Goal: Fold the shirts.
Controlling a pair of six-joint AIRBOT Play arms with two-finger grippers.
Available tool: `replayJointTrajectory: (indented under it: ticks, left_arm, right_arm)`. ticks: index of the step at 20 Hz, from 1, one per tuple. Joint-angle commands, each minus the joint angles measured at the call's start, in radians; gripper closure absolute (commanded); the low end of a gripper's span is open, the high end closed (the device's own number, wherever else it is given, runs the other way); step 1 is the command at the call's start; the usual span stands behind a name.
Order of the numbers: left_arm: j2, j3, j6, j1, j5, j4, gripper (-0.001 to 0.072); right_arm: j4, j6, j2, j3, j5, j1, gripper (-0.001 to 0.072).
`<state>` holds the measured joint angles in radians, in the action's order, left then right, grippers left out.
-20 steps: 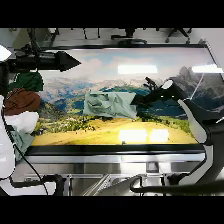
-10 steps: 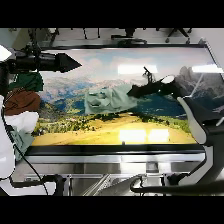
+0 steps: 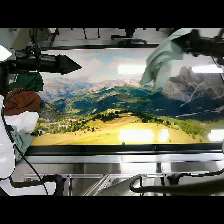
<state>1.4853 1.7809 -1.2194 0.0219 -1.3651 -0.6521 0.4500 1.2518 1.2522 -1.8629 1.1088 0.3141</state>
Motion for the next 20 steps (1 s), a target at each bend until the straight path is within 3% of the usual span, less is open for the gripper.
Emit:
replayJointTrajectory:
  ticks: [1, 5, 10, 13, 18, 20]
  left_arm:
    - [0.0, 0.0, 0.0, 0.0, -0.001, 0.0, 0.0691]
    - [0.0, 0.0, 0.0, 0.0, 0.015, 0.0, 0.0691]
    - [0.0, 0.0, 0.0, 0.0, 0.013, -0.001, 0.0691]
    - [0.002, 0.0, 0.008, 0.0, 0.009, 0.0, 0.0691]
    - [0.003, 0.0, 0.026, 0.0, 0.003, -0.002, 0.0691]
    - [0.005, 0.0, 0.026, 0.0, 0.002, -0.002, 0.0691]
  right_arm:
    - [0.09, 0.058, 0.004, -0.024, -0.013, 0.199, 0.0694]
    - [0.124, 0.1, 0.059, -0.022, 0.05, 0.36, 0.0694]
    - [0.6, 0.316, -0.002, 0.027, 0.298, 0.402, 0.0695]
    - [0.807, 0.412, -0.081, 0.143, 0.421, 0.43, 0.0696]
    - [0.946, 0.425, -0.163, 0.25, 0.576, 0.563, 0.0695]
    - [0.942, 0.423, -0.182, 0.304, 0.559, 0.607, 0.0695]
